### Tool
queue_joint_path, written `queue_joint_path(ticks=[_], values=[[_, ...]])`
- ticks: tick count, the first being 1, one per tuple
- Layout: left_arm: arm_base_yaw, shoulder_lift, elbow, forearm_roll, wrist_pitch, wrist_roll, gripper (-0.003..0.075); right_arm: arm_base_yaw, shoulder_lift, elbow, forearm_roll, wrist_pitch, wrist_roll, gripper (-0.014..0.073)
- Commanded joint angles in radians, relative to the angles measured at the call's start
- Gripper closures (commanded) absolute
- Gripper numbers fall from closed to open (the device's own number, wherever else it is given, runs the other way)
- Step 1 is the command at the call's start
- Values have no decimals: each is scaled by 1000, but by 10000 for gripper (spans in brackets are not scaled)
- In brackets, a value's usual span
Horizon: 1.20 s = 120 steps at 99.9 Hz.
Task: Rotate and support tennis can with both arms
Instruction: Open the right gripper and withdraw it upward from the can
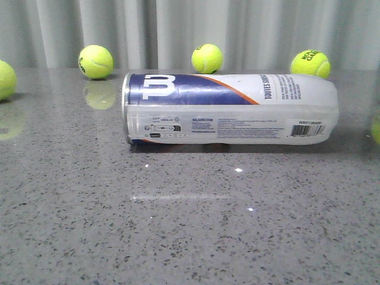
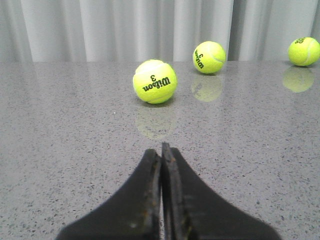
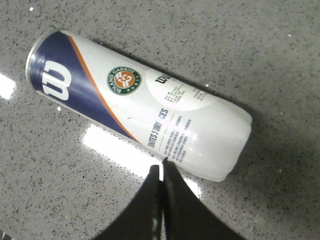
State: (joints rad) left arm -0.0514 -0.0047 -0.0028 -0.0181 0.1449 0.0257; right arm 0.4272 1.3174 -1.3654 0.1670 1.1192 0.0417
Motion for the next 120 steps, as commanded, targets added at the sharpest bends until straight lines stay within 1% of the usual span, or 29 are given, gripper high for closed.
queue_joint_path(ticks=[1,10,29,44,51,65,78,89,104,120], values=[[2,-38,47,-6,-79,-9,741,-6,-99,64,-32,-120,55,655],[2,-38,47,-6,-79,-9,741,-6,-167,165,-59,-208,70,655],[2,-38,47,-6,-82,-9,741,-6,-330,378,-61,-415,67,655],[2,-38,47,-6,-113,-9,741,-6,-474,543,-63,-596,59,655],[2,-38,47,-6,-145,-9,741,-6,-537,618,-69,-664,42,658],[2,-38,37,-6,-150,-9,741,-6,-675,756,-90,-765,15,658],[2,-38,23,-6,-155,-9,741,-6,-802,856,-90,-797,9,658],[2,-38,-4,-9,-145,-9,741,-6,-910,904,-90,-801,9,658],[2,-36,-96,-12,-12,-9,741,-6,-1031,946,-90,-797,9,658],[2,19,-222,-17,145,-9,741,-6,-1079,949,-90,-784,9,658]])
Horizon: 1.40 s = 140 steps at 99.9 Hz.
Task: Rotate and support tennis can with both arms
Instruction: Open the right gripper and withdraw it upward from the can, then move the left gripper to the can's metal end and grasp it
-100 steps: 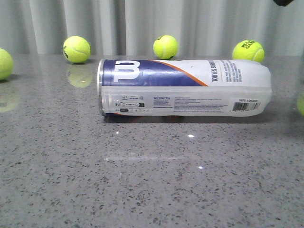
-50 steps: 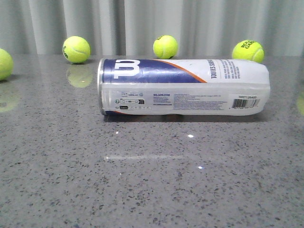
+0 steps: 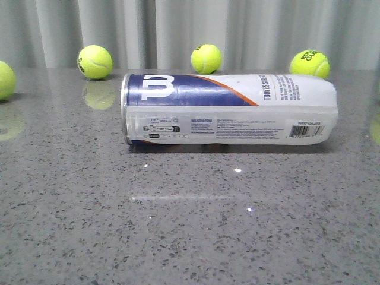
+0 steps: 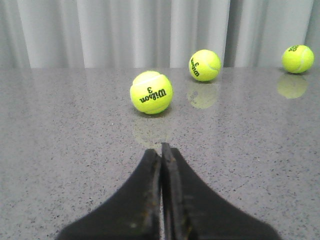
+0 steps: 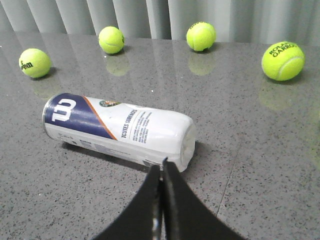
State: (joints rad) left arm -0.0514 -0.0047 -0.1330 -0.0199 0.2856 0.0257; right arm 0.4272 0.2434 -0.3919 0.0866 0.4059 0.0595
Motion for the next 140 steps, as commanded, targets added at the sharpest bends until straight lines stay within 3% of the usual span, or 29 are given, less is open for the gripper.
queue_joint_path(ticks=[1,26,44,54,66,73,87,121,140], values=[[2,27,-98,-16,20,-9,741,-6,-5,-24,-10,-70,-9,658],[2,266,-314,-72,265,-9,741,-6,-5,-24,-10,-51,-9,658],[2,471,-432,-72,360,-9,713,-6,-5,-24,-10,-51,-9,658],[2,571,-489,-73,380,-9,564,-6,-5,-24,-10,-51,-9,658],[2,664,-542,-73,382,-7,274,-6,-5,-24,-10,-51,-9,658],[2,719,-577,-109,412,-5,198,-6,-5,-24,-10,-51,-9,658],[2,848,-663,-241,528,12,209,-6,-5,-24,-10,-51,-9,658],[2,1144,-765,-957,694,472,210,-6,-5,-24,-10,-51,-9,658],[2,1297,-806,-1146,779,578,210,-6,-5,-24,-10,-51,-9,658]])
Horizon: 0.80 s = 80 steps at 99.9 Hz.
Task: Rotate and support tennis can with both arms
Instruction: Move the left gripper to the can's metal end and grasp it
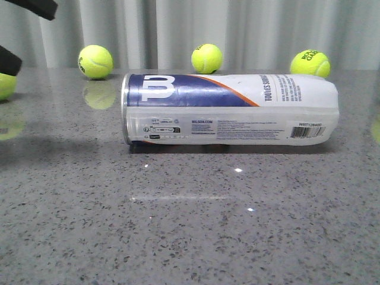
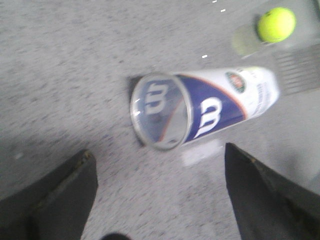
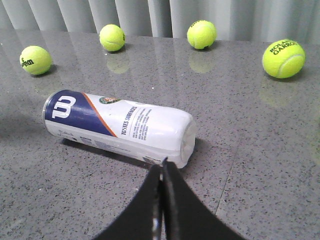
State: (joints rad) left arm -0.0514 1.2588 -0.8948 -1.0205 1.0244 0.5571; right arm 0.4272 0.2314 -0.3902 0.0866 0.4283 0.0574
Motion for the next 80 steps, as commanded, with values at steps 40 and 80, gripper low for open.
queue_joint_path(ticks=[40,80], values=[[-145,266,-99,-341,63,127,210,-6,7,-26,-10,-73,-7,658],[-267,435,-133,-535,122,229,270,-6,7,-26,-10,-73,-7,658]])
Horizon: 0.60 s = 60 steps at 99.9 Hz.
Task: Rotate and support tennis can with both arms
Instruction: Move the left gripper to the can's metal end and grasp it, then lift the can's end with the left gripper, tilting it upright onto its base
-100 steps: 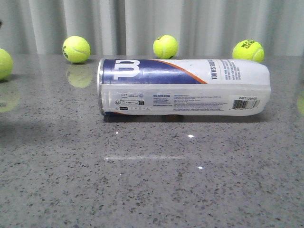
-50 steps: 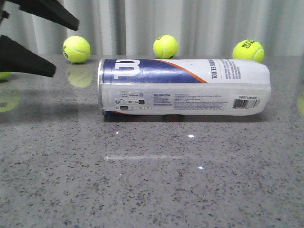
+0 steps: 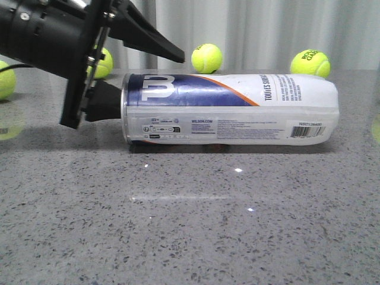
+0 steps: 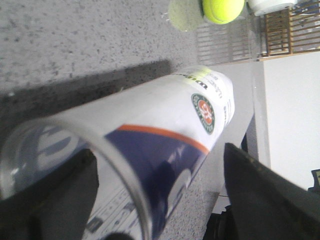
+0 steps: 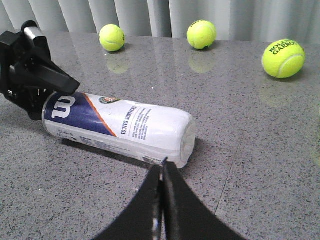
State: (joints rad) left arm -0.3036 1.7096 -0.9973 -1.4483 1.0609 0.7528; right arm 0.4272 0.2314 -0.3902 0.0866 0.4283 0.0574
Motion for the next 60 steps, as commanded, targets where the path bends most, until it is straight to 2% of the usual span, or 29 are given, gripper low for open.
queue_joint_path(ticks=[1,11,40,54,60], values=[[-15,-13,-31,-111,90,35,274,-6,7,-26,-10,-73,-7,658],[-16,4,-31,-156,143,76,345,-6,7,-26,-10,-73,-7,658],[-16,7,-31,-177,185,80,642,-6,7,-26,-10,-73,-7,658],[-16,7,-31,-197,218,109,732,-6,7,-26,-10,-73,-7,658],[-16,4,-31,-206,218,109,741,-6,7,-26,-10,-73,-7,658]])
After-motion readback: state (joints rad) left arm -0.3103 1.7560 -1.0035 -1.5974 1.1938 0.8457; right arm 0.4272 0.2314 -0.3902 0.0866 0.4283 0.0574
